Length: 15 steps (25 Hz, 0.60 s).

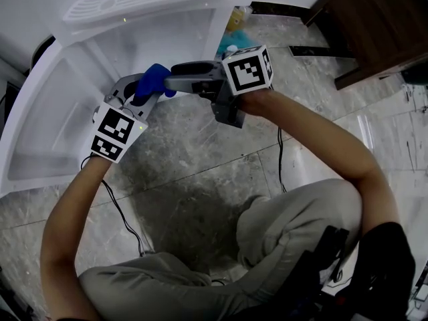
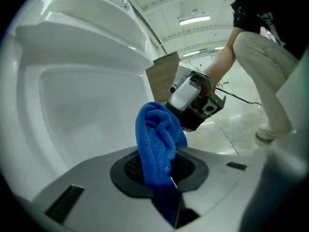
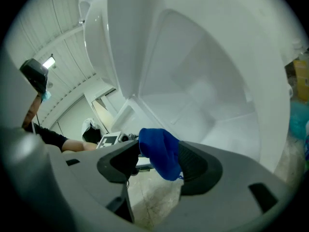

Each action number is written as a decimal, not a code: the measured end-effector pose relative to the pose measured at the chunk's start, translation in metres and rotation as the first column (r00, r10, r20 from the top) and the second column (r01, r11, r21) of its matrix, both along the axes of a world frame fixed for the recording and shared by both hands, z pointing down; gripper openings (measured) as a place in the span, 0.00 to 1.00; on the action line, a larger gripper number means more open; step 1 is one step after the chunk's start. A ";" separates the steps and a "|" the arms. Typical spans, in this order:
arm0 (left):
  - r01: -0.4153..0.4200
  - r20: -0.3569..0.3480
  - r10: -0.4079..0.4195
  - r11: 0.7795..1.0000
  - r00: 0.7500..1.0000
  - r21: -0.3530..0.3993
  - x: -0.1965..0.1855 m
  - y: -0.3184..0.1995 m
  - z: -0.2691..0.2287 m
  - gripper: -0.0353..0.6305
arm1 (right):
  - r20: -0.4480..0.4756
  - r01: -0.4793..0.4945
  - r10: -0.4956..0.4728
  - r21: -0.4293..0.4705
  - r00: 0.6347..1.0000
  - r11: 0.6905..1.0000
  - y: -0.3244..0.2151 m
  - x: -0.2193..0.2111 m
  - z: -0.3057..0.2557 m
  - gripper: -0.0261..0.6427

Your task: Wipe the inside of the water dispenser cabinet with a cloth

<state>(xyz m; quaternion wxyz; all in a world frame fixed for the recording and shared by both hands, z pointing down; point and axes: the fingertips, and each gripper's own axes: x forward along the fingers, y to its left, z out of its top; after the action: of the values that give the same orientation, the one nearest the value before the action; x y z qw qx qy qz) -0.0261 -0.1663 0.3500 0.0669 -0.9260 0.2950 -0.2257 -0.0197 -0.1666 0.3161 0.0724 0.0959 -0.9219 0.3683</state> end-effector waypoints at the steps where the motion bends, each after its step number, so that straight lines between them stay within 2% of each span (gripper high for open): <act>1: 0.017 -0.021 -0.017 1.000 1.000 -0.014 -0.001 -0.004 -0.001 0.17 | 0.013 -0.029 0.029 0.003 0.999 1.000 -0.004 0.007 -0.003 0.39; 3: 0.065 -0.046 -0.066 0.998 0.997 -0.019 -0.004 -0.015 -0.004 0.17 | 0.018 -0.101 0.101 0.019 0.995 0.995 -0.016 0.022 -0.006 0.38; 4: 0.093 -0.044 -0.092 0.996 0.995 0.003 -0.005 -0.023 -0.007 0.17 | 0.009 -0.123 0.123 0.030 0.992 0.992 -0.020 0.029 -0.006 0.37; 6: 0.147 -0.067 -0.143 0.987 0.987 0.059 -0.003 -0.045 -0.020 0.17 | -0.030 -0.131 0.134 0.074 0.991 0.989 -0.025 0.042 -0.001 0.09; 8: 0.186 -0.132 -0.174 0.979 0.976 0.084 0.007 -0.069 -0.039 0.17 | -0.119 -0.090 0.108 0.151 0.987 0.984 -0.020 0.051 0.013 0.04; 9: 0.198 -0.157 -0.183 0.976 0.971 0.091 0.014 -0.082 -0.046 0.17 | -0.200 -0.031 0.071 0.197 0.977 0.980 -0.011 0.053 0.024 0.04; 10: 0.212 -0.175 -0.193 0.973 0.966 0.096 0.020 -0.096 -0.052 0.17 | -0.302 0.054 0.023 0.244 0.953 0.968 0.000 0.055 0.040 0.04; 11: 0.234 -0.194 -0.212 0.967 0.958 0.097 0.023 -0.111 -0.057 0.17 | -0.412 0.162 -0.032 0.283 0.910 0.945 0.013 0.056 0.056 0.04; 13: 0.314 -0.262 -0.280 0.944 0.924 0.101 0.021 -0.138 -0.072 0.17 | -0.589 0.379 -0.137 0.308 0.796 0.873 0.041 0.058 0.088 0.04; 14: 0.359 -0.305 -0.312 0.927 0.900 0.112 0.017 -0.148 -0.081 0.17 | -0.634 0.449 -0.178 0.295 0.752 0.843 0.052 0.059 0.100 0.04; 15: 0.398 -0.345 -0.336 0.909 0.877 0.126 0.015 -0.156 -0.091 0.17 | -0.651 0.486 -0.214 0.270 0.728 0.831 0.062 0.059 0.109 0.04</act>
<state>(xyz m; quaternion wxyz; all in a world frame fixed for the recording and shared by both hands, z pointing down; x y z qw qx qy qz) -0.0113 -0.3224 0.2593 0.0641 -0.8659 0.4931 -0.0538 0.0388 -0.1047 0.4256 0.4051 0.0394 -0.9091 0.0891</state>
